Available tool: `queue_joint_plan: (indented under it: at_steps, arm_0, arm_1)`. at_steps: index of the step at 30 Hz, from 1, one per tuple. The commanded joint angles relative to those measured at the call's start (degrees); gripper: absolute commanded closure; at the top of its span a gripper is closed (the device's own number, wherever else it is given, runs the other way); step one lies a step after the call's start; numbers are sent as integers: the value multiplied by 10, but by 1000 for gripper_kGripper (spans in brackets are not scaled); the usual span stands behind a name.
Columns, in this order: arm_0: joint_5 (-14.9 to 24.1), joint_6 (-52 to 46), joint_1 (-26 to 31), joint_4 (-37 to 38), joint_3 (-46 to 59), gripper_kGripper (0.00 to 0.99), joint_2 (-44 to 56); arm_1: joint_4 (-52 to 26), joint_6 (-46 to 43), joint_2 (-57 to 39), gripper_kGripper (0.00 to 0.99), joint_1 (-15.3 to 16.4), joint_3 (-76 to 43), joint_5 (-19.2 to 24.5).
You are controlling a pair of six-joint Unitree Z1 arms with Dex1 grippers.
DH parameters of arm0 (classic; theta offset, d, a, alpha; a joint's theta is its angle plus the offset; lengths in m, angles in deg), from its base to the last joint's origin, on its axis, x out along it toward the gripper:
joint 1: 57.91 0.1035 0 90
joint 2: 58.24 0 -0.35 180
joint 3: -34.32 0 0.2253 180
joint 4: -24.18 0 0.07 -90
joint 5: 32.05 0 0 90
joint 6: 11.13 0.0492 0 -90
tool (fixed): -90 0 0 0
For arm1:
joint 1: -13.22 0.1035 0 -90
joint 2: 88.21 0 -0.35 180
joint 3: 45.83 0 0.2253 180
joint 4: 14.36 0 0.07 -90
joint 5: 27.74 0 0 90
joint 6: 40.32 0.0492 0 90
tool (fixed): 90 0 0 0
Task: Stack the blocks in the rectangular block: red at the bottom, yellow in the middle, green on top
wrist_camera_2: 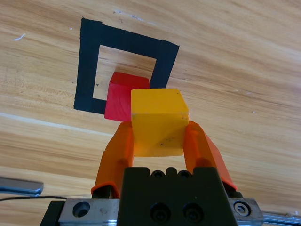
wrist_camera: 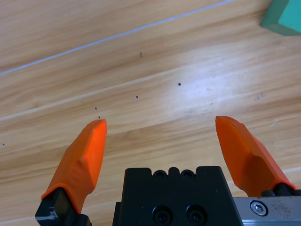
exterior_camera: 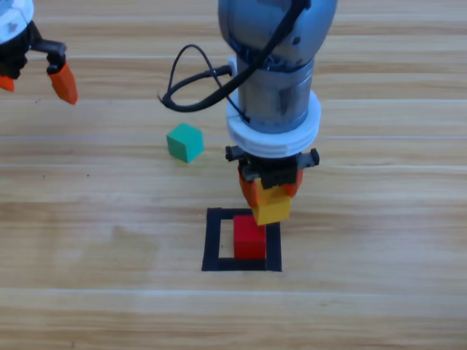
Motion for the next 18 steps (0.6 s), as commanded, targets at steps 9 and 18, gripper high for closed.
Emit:
queue_joint_plan:
  at_steps: [9,18]
  arm_0:
    - [-13,5,10,40,52,0,14]
    - [-20,7,10,59,71,0,11]
  arm_1:
    - [6,48,34,990,26,26,12]
    - [6,78,49,990,31,34,9]
